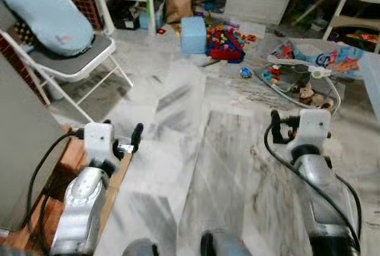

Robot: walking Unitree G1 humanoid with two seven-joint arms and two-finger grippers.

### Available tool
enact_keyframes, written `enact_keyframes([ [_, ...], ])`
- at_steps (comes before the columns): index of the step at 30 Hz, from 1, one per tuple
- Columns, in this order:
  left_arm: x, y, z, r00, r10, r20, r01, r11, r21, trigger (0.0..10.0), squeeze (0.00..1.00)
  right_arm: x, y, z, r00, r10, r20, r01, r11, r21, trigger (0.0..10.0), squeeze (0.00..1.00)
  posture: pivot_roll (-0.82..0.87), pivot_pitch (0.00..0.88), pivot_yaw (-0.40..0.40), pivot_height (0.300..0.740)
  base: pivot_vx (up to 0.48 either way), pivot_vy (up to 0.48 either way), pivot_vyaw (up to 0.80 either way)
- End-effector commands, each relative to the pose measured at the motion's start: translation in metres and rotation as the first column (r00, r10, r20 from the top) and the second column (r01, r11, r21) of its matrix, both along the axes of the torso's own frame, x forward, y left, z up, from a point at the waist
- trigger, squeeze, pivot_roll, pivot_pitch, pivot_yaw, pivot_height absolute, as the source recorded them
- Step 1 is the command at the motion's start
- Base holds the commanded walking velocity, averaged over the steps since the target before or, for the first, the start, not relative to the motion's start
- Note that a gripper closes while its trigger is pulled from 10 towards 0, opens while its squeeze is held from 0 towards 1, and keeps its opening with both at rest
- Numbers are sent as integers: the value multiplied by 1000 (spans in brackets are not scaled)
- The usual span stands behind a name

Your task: Restocking fridge

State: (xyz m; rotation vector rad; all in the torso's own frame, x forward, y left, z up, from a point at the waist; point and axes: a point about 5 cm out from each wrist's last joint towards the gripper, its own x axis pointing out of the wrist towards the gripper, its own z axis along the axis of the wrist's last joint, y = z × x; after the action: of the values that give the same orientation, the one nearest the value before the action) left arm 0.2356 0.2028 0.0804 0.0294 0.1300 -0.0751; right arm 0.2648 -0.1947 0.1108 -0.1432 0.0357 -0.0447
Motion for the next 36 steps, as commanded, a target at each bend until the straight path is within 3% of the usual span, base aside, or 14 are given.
enact_keyframes([
  [1, -2, -1, 5, 1000, -5, 16, 5, 1000, -3, 10000, 0, -6, -6, 5, 1000, -5, 5, 5, 1000, -28, 10000, 0, -18, 106, -15, 740, 0, 0, 0],
  [4, -6, 4, 3, 1000, 10, 3, -10, 1000, -6, 10000, 0, -15, -8, 5, 1000, 4, -13, -4, 999, -32, 10000, 0, -23, 114, -16, 740, 0, 0, 0],
  [17, -2, -1, 8, 1000, -9, 10, 9, 1000, -23, 10000, 0, -20, -1, 15, 1000, 26, 5, -26, 999, -23, 10000, 0, -25, 117, -15, 740, 0, 0, 0],
  [24, 5, -8, 13, 997, -59, 44, 60, 998, -34, 10000, 0, -13, 3, 18, 999, 35, 12, -35, 999, -10, 10000, 0, -26, 120, -17, 740, 224, 0, -800],
  [36, 8, -13, 12, 998, -54, 42, 56, 997, -54, 10000, 0, -3, 4, 24, 999, 45, 30, -45, 999, -1, 10000, 0, -27, 125, -24, 740, 430, 0, -800],
])
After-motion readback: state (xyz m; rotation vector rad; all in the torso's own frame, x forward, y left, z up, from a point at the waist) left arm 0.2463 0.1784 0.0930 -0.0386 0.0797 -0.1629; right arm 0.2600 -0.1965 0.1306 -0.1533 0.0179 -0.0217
